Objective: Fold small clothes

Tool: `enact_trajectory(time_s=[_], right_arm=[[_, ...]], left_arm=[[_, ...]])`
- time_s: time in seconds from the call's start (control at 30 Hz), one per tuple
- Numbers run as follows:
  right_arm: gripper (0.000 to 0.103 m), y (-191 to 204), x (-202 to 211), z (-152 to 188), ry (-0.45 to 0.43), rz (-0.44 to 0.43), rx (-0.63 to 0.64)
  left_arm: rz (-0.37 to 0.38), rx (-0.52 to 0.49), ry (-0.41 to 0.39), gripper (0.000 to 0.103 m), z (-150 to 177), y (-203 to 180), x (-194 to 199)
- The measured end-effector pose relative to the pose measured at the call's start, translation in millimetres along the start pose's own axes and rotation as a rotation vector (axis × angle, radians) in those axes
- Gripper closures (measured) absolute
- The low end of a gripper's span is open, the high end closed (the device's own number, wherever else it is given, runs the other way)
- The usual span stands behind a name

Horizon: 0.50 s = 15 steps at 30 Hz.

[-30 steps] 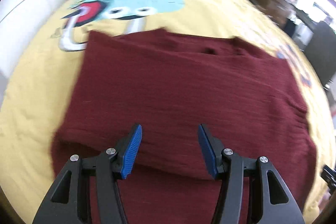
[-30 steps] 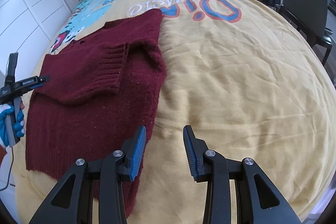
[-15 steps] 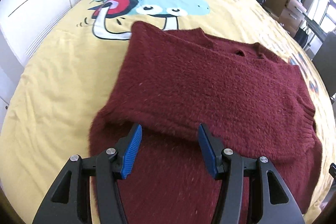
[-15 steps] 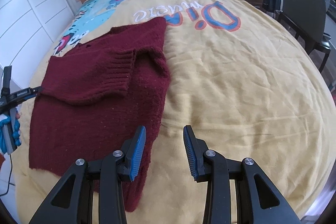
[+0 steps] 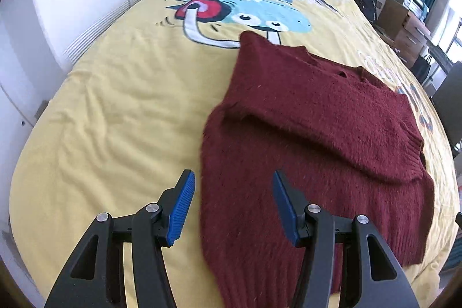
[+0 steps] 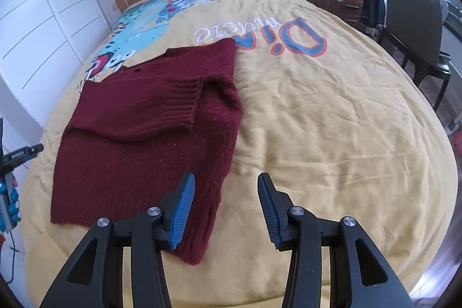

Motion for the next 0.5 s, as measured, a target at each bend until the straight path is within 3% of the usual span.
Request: enact_trajectory(time_s=[0.5], right_arm=[[0.056, 9.2, 21.6, 37.5, 0.012, 0.007, -0.008]], left_arm=[[0.047, 0.055, 0.059, 0.051, 68.7, 27.6, 28.8]])
Point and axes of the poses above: each gripper's, at about its wrist camera, not at the fingertips, and x roughly against the way its jaws point, y to its left, z to its underside, the point moved 5 cm from there along -x, roughly the way its jaws point, and after that the axes turned 12 degrees about -z, right-handed, at the moved point
